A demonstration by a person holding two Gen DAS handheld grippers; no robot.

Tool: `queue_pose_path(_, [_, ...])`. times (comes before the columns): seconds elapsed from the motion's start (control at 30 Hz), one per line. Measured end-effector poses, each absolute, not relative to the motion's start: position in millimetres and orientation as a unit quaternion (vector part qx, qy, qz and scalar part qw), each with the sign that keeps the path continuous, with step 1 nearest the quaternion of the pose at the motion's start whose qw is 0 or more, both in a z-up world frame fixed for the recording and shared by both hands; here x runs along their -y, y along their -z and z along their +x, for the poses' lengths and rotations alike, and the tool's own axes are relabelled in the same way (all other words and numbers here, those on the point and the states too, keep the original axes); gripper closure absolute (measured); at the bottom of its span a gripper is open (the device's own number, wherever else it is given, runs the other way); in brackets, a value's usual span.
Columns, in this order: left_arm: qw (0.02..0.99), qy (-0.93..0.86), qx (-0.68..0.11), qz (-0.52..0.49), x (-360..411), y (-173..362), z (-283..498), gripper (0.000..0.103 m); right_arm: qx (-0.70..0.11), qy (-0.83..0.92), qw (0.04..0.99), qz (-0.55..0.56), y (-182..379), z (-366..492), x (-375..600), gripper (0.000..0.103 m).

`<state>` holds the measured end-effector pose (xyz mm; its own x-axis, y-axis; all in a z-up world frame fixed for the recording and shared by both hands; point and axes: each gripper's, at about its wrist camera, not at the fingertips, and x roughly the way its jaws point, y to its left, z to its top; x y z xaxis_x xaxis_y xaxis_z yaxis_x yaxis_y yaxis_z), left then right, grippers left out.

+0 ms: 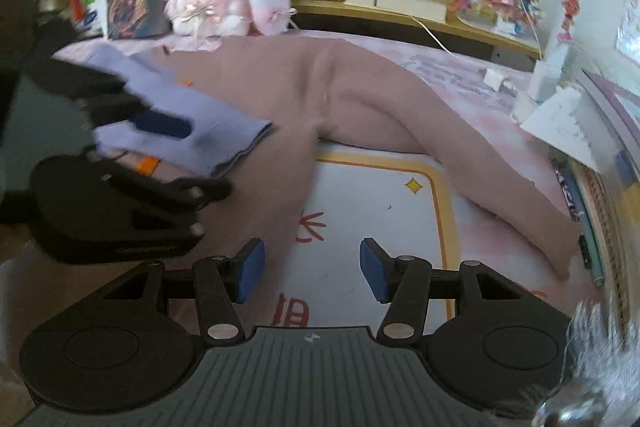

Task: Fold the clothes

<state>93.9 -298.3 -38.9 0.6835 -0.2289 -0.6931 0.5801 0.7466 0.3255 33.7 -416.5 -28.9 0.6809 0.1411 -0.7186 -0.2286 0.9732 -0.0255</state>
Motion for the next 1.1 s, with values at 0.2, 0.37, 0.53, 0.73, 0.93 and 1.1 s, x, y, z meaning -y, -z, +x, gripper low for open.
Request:
queue_pose_path(0.2, [0.906,0.202,-0.336,0.16,263.7,23.0,110.8,0.098,-0.393,-0.091,0.913,-0.057,26.3,25.7,413.3,0.052])
queue_pose_path(0.37, [0.948,0.13,-0.285,0.05,170.8,-25.8,109.3,0.099,-0.396,-0.07,0.915,-0.037,22.6,19.3,407.0,0.052])
queue_pose_path(0.53, [0.967,0.001,-0.255,-0.016,37.2,-54.3,97.0,0.099,-0.405,-0.052,0.913,-0.014,22.6,14.8,392.9,0.052])
queue_pose_path(0.73, [0.955,-0.14,-0.262,-0.002,-100.5,-52.4,81.9,0.099,-0.426,-0.012,0.905,0.003,28.3,5.4,371.1,0.052])
queue_pose_path(0.93, [0.941,-0.203,-0.27,-0.017,-174.2,-39.1,76.2,0.099,-0.438,0.034,0.898,0.019,32.1,-10.9,355.9,0.052])
queue_pose_path(1.1, [0.942,-0.203,-0.266,-0.012,-202.2,-36.3,84.8,0.099,-0.44,0.072,0.894,0.044,32.1,-26.4,350.4,0.052])
